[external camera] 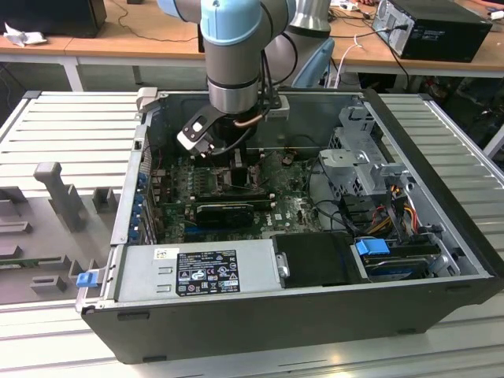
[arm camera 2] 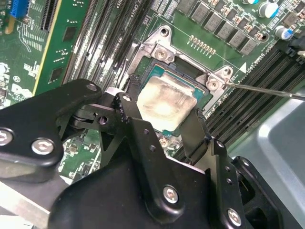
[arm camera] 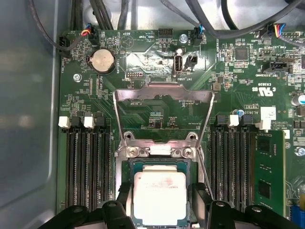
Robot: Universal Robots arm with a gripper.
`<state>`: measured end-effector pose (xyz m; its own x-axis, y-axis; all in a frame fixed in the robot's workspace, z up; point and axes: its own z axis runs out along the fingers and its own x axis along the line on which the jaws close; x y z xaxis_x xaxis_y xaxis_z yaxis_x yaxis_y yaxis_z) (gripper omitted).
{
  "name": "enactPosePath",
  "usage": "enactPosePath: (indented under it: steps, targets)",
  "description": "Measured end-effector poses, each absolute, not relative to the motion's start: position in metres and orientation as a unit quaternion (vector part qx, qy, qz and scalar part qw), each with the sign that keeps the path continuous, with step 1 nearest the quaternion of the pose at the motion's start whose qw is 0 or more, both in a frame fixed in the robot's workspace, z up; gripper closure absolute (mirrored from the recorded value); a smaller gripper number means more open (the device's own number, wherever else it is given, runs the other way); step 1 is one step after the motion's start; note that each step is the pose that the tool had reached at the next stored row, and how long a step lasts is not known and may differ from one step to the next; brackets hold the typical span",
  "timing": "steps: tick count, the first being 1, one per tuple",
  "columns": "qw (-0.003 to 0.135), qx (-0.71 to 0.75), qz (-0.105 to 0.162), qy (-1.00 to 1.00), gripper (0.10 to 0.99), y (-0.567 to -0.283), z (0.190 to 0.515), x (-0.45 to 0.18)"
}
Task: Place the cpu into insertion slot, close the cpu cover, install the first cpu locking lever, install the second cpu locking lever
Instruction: 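Place the cpu into insertion slot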
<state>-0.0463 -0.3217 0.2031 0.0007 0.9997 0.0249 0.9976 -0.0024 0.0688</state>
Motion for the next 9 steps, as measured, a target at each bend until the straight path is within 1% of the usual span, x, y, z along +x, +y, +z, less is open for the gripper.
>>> enactPosePath:
  steps: [2,3,4,9]
  targets:
    - [0.016,0.707,0.033,0.706,0.471,-0.322,0.208,-0.046]
    - [0.016,0.707,0.033,0.706,0.553,-0.322,0.211,-0.046]
    - [0.016,0.707,0.033,0.706,0.553,-0.322,0.212,-0.046]
    - [0.016,0.707,0.033,0.706,0.859,-0.322,0.218,-0.046]
